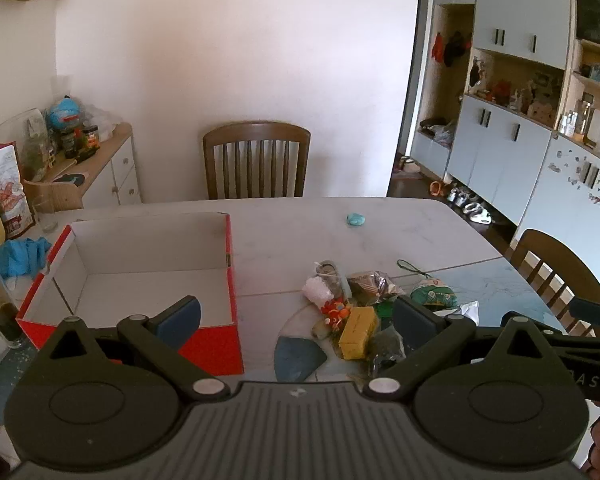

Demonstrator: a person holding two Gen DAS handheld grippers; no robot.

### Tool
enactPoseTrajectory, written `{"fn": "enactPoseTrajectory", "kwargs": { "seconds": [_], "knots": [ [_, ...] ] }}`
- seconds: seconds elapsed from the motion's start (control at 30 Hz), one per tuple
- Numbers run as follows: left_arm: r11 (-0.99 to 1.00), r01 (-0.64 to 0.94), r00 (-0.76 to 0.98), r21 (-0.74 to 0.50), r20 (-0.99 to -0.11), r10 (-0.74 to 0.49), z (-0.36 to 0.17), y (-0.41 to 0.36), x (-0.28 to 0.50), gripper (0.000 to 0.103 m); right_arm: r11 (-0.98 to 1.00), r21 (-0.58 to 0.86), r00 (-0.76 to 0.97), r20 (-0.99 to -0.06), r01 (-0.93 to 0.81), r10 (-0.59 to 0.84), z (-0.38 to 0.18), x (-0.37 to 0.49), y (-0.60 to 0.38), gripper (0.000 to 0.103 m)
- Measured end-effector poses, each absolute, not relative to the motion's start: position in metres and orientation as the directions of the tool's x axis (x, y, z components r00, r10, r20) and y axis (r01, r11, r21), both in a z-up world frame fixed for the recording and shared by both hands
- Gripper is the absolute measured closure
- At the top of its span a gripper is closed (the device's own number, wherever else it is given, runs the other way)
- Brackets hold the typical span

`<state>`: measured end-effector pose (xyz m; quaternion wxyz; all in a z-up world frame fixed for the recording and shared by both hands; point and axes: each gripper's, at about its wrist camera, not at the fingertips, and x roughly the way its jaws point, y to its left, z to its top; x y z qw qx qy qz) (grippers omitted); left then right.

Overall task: Organize objects
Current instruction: 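Grasp the dark bagged item with the left tool while the right tool grasps the cartoon-face plush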

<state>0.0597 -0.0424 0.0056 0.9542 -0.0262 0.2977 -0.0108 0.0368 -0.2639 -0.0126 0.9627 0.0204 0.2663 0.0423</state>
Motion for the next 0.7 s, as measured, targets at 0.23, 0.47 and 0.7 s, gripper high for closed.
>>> {"fn": "enactPoseTrajectory", "kwargs": {
  "seconds": [0.23, 0.47, 0.7],
  "knots": [
    [0.998, -0.019, 0.811, -0.059, -0.584, -0.019, 0.001, -0.053, 0.07, 0.0, 0.992, 0.074, 0.845, -0.519, -0.104, 0.128, -0.019, 0.052, -0.276, 0.004],
    [0.998, -0.035, 0.797, -0.055, -0.603, -0.005, -0.011, -0.065, 0.082, 0.0, 0.989, 0.092, 0.829, -0.539, -0.119, 0.15, -0.028, 0.064, -0.29, 0.006],
    [0.999, -0.018, 0.76, -0.048, -0.649, -0.018, -0.037, -0.08, 0.099, 0.0, 0.988, 0.105, 0.796, -0.586, -0.11, 0.151, -0.047, 0.083, -0.314, 0.007]
  ]
}}
